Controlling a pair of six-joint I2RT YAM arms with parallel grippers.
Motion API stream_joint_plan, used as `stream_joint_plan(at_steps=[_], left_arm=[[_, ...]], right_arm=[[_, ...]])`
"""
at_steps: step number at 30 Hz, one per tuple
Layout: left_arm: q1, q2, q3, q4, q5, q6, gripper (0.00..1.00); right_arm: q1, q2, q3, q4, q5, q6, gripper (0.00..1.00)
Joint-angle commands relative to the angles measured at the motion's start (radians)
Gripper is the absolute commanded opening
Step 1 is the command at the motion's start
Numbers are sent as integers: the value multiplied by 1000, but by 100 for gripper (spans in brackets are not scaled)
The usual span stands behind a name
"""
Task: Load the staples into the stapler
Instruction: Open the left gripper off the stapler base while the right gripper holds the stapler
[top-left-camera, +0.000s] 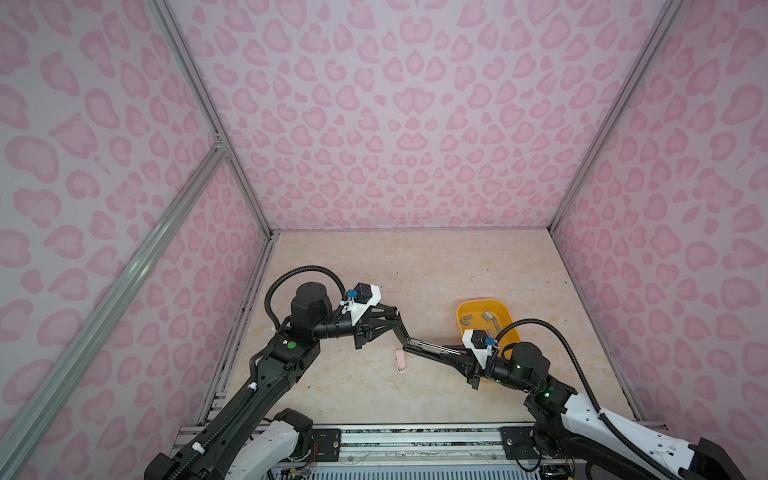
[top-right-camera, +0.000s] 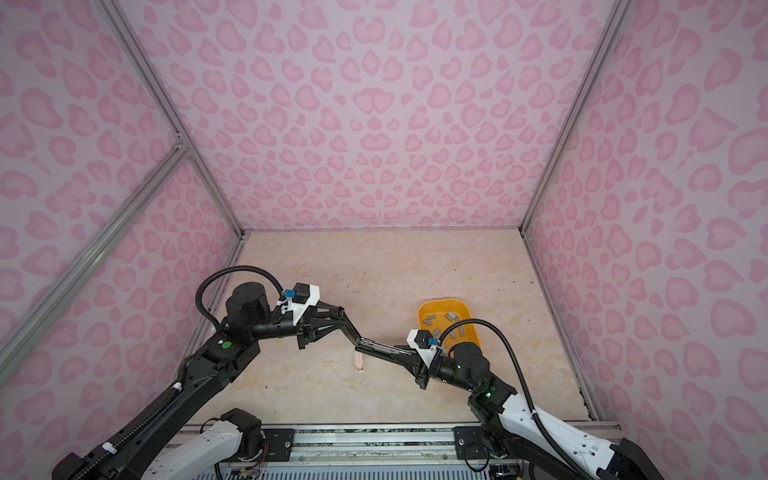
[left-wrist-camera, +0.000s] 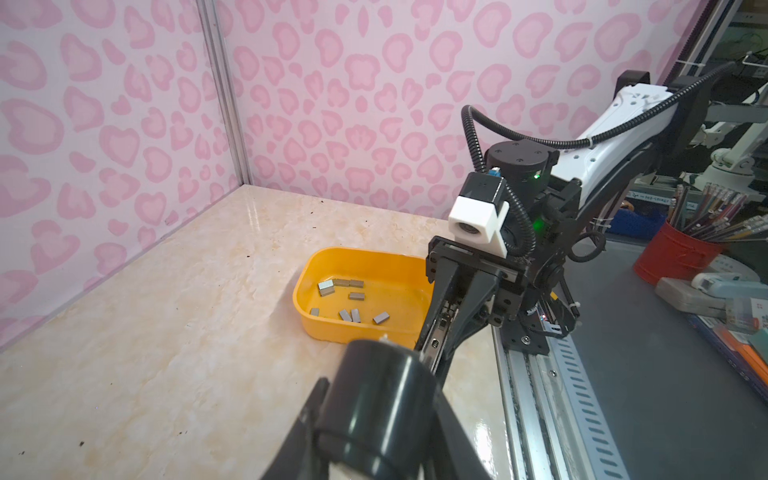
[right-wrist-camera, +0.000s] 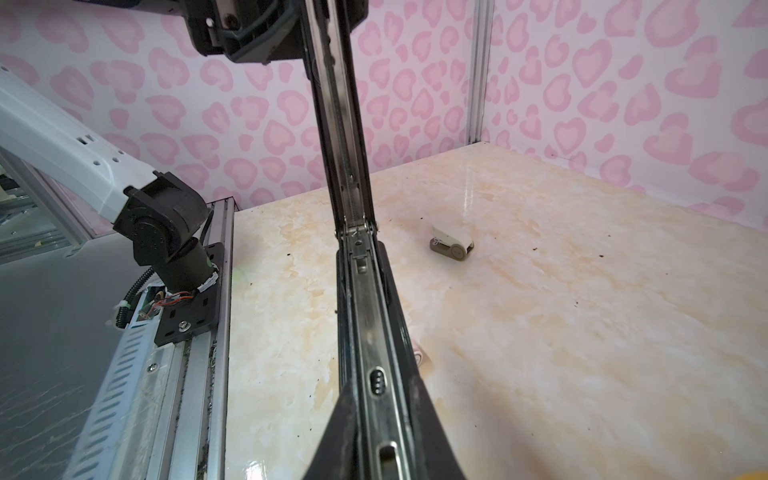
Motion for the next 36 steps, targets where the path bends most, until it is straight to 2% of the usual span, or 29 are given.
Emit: stream_joint_plan(at_steps=[1, 2, 3, 6, 9, 10, 15, 16, 17, 21, 25, 27, 28, 29, 30, 33, 36], left_arm=[[11, -3, -7, 102, -217, -30, 13], [11, -3, -8, 103, -235, -39, 22], [11, -3, -8, 101, -264, -49, 26], [11, -11, -8, 74, -407, -84, 31], [11, -41, -31, 66, -600, -116, 55], [13, -53, -45, 75, -653, -122, 59], [13, -98, -75, 109, -779, -174, 70], [13, -94, -70, 106, -806, -192, 78], [13, -89, -65, 103, -823, -208, 99], [13, -56, -35, 85, -898, -299, 98], [14, -19, 33, -23, -1056, -480, 98], [16, -14, 40, -26, -1006, -463, 96], [16, -16, 34, -13, -969, -446, 90], [16, -18, 33, -11, -960, -443, 90], [16, -14, 35, -11, -962, -447, 98], [16, 3, 44, -23, -975, -435, 98], [16, 22, 57, -39, -1010, -425, 98]], right_arm=[[-6, -21, -6, 101, 54, 47, 0], [-6, -22, -3, 96, 55, 47, 0], [-6, -22, 1, 88, 61, 45, 0], [-6, -29, 6, 70, 106, 58, 0], [-8, -41, 2, 59, 153, 68, 0], [-9, -41, 5, 53, 164, 71, 0], [-8, -29, 27, 5, 247, 86, 0], [-7, -31, 25, 1, 283, 94, 0], [-7, -34, 26, -6, 311, 104, 0], [11, -25, 68, -87, 392, 109, 0], [105, 15, 99, -142, 626, 111, 0], [146, 49, 124, -171, 701, 104, 0], [158, 67, 136, -177, 724, 104, 0], [166, 90, 144, -177, 735, 106, 0], [170, 110, 153, -181, 744, 120, 0], [172, 183, 218, -249, 726, 168, 0], [181, 241, 239, -230, 717, 160, 0]])
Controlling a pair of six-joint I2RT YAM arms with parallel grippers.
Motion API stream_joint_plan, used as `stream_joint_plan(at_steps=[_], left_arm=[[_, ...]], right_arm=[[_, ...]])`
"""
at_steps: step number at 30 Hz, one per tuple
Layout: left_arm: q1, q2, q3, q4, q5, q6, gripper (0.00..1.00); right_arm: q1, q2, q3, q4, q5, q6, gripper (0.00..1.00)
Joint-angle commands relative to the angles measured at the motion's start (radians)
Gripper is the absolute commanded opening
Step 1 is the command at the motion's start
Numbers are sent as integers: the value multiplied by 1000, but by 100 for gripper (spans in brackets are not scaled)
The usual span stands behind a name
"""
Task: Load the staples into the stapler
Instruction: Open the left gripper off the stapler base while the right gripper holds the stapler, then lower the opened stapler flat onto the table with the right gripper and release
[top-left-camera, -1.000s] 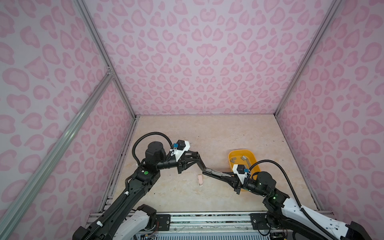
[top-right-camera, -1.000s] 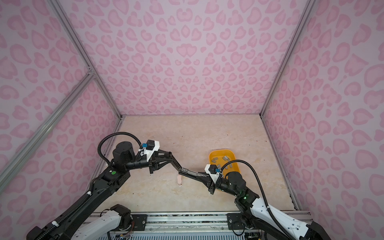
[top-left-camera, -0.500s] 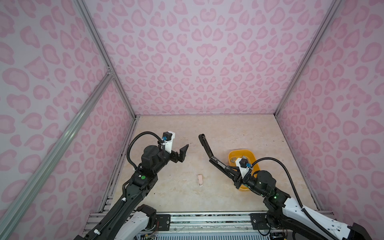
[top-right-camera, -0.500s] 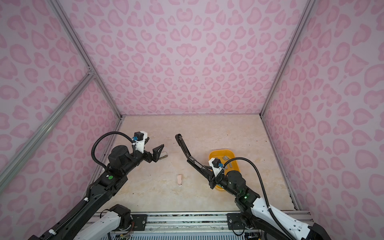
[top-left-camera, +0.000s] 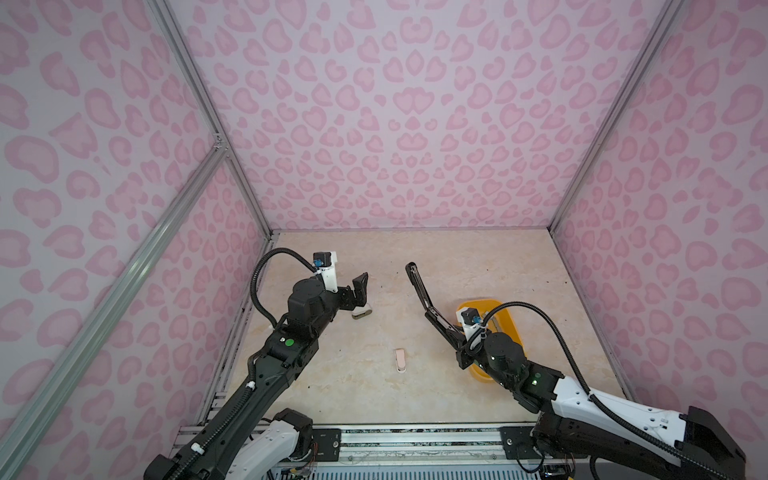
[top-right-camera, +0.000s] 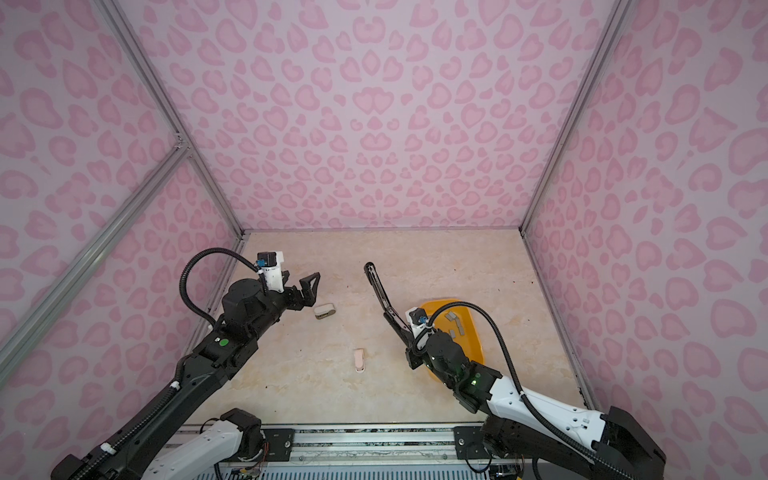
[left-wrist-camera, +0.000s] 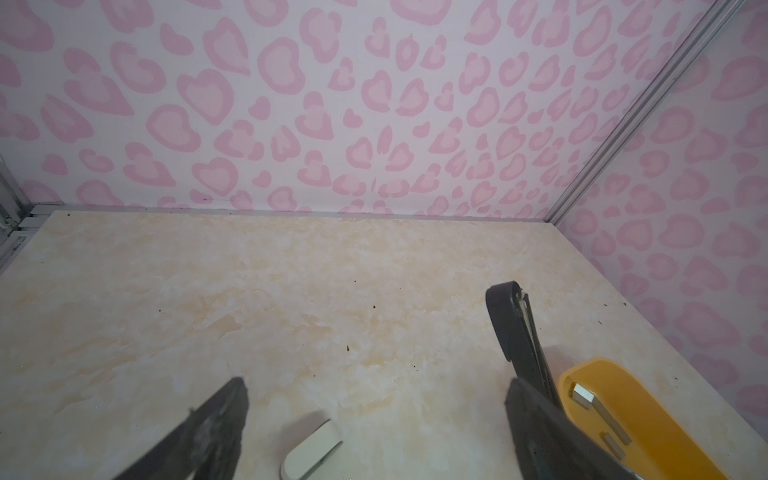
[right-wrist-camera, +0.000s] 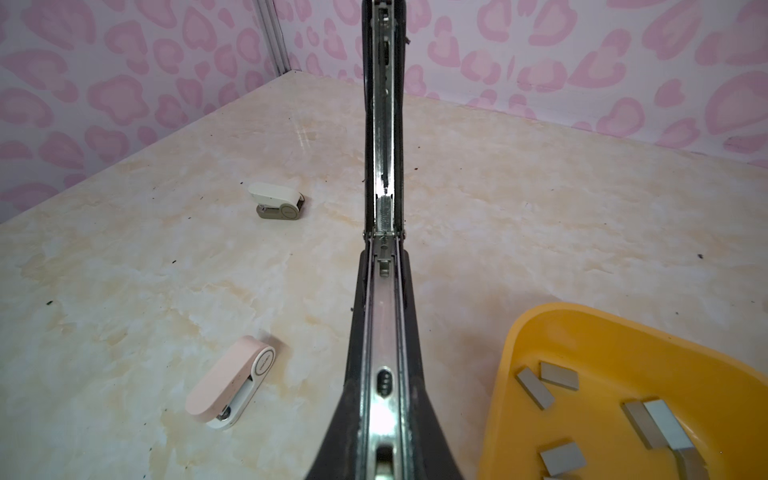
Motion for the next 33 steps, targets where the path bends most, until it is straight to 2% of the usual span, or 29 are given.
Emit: stream_joint_plan(at_steps=[1, 10, 14, 18, 22, 33], left_arm=[[3, 12, 17, -7, -28, 14, 98], [3, -32, -41, 66, -23, 8, 98], [3, -27, -49, 71, -53, 5, 98], [3, -18, -54, 78, -78, 5, 98], [3, -32, -65, 93, -48, -4, 98], [3, -89, -113, 141, -46, -8, 98]], right_arm=[[14, 58, 11, 82, 43, 24, 0], [67, 342, 112, 166, 267, 160, 0], [68, 433, 105, 233, 286, 211, 0], [68, 495, 129, 177, 394, 269, 0], [68, 536, 155, 108, 440, 325, 0], [69, 692, 195, 91, 334, 417, 0]])
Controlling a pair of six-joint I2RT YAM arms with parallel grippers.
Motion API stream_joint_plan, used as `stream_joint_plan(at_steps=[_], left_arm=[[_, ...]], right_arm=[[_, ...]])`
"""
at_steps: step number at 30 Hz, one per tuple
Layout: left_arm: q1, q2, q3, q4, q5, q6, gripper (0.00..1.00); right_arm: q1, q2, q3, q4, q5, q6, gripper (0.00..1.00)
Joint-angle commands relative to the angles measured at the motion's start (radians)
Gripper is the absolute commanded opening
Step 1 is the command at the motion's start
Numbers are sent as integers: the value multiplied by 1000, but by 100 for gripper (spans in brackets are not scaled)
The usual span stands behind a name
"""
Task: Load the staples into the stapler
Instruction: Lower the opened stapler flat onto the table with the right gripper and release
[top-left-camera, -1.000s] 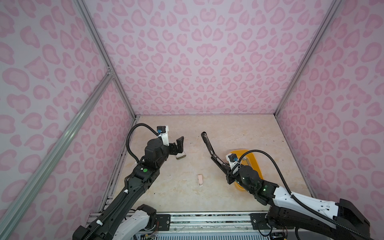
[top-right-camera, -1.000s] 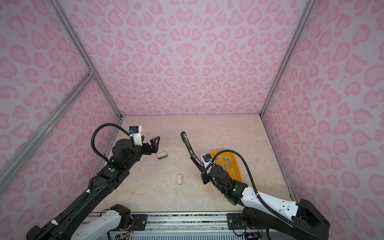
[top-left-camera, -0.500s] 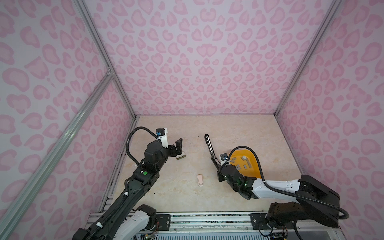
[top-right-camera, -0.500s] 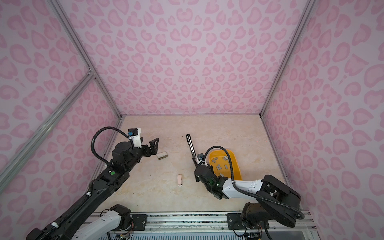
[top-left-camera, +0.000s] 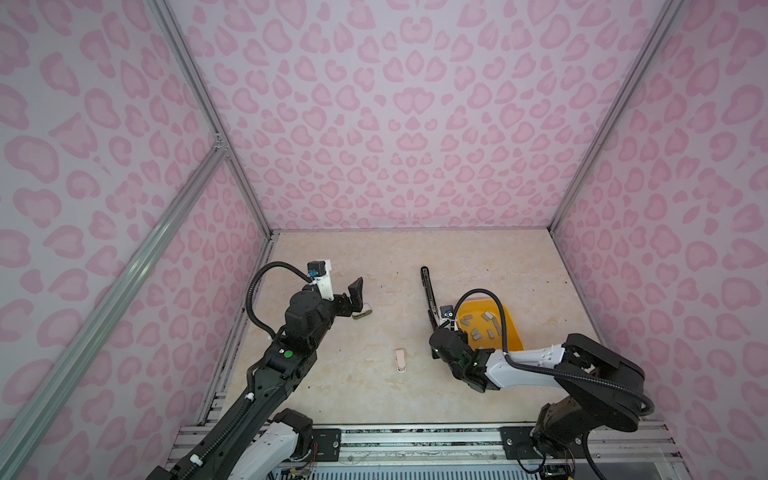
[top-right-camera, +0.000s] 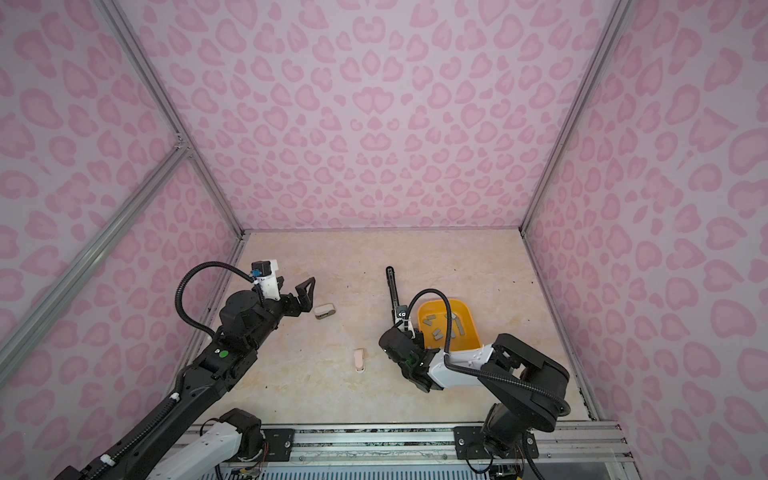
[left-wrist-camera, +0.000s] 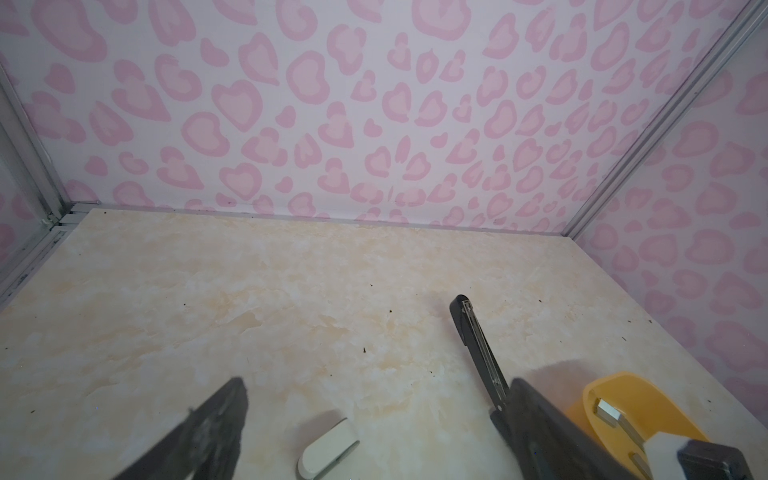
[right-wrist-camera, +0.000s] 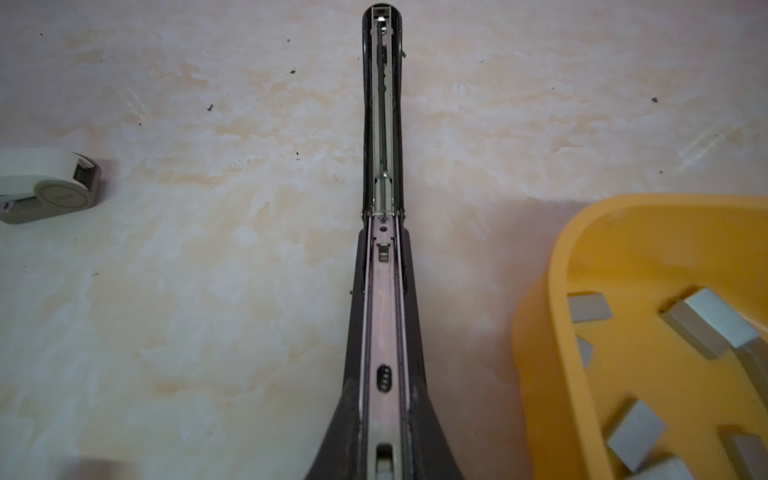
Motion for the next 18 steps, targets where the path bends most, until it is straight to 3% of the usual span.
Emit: stream_joint_plan(at_steps=[1, 7, 18], left_arm=[[3, -6, 3, 57, 1, -7, 98], [2, 4, 3, 60, -8, -1, 98], [2, -16, -7, 64, -46, 2, 98]], right_arm=[[2, 35, -15, 8, -19, 78, 0], [17, 71, -68, 91, -29, 134, 0], [33, 116, -4, 0, -32, 120, 0]])
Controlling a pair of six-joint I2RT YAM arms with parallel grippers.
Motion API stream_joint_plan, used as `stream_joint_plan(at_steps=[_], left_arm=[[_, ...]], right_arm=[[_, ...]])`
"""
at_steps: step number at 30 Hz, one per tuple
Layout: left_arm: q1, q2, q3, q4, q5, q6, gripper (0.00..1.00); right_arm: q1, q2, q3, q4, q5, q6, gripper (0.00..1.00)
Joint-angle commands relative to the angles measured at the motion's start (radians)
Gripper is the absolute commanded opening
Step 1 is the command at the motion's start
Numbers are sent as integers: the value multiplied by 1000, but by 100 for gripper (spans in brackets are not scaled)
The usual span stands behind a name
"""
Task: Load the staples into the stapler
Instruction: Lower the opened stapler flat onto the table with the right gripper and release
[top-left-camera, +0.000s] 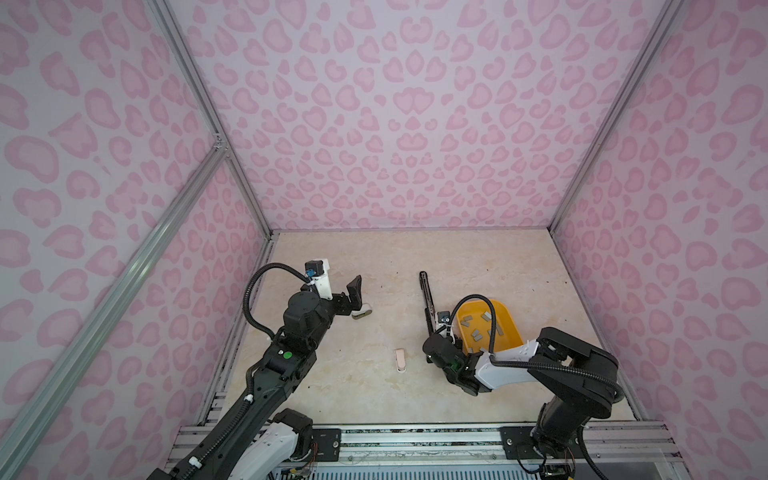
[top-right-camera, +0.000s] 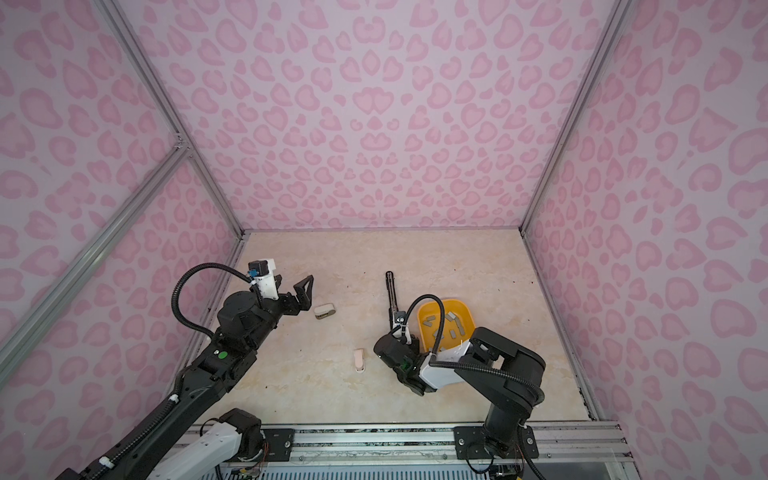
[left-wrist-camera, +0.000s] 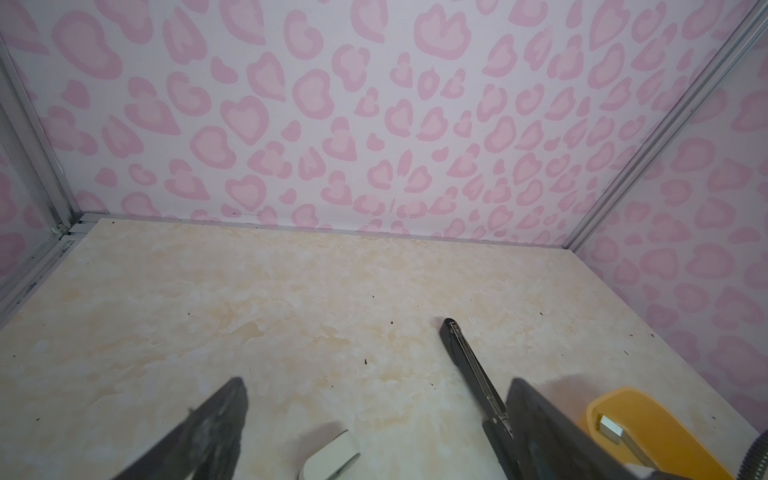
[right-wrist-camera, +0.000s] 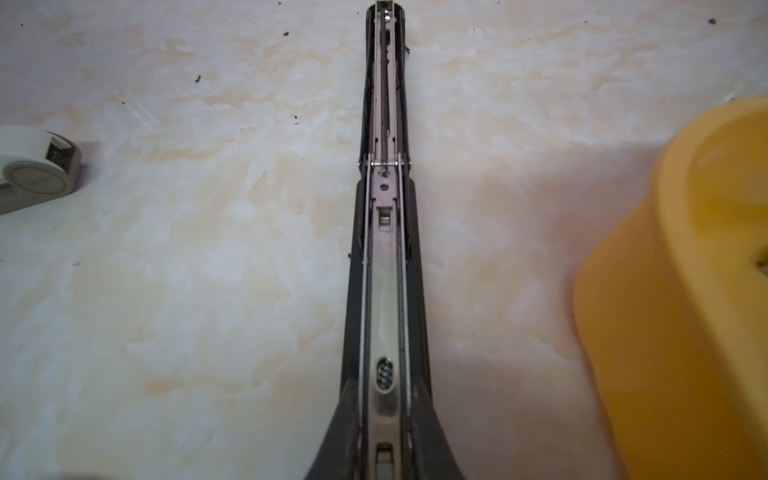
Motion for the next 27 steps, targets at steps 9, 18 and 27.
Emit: stream_joint_plan(at_steps=[9, 18, 27], left_arm=[[2, -3, -3, 41, -27, 8, 98], [2, -34, -27, 50, -42, 13, 98], [2, -8, -34, 91, -24, 25, 98]], right_arm=[[2, -47, 26, -114, -63, -42, 38], [4, -212, 110, -290, -35, -144, 52], [-9, -558, -37, -210, -44, -267, 62]])
